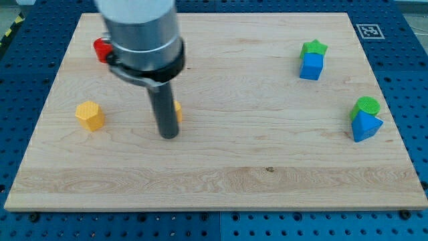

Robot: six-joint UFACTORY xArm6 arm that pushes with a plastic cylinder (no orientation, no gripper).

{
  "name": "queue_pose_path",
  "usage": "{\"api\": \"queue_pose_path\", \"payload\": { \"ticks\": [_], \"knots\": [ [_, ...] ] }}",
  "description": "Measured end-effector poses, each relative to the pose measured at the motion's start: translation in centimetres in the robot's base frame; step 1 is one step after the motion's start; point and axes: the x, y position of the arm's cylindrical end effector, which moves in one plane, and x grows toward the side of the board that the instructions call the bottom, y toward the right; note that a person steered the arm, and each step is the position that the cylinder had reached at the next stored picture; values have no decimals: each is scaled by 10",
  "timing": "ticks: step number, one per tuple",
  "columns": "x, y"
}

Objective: Push the yellow heart parallel to the left of the blue triangle

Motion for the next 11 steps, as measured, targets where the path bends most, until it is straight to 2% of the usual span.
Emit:
{"api": "queue_pose_path", "payload": {
  "ticks": [2, 3, 4, 5, 6, 8, 9, 10, 11],
  "knots": [
    [-9, -91],
    [-36, -87],
    [-25, -14],
    [-5, 91],
    [-1, 158],
    [-16, 54],
    [-61, 50],
    [-57, 112],
    [1, 171]
  ]
}}
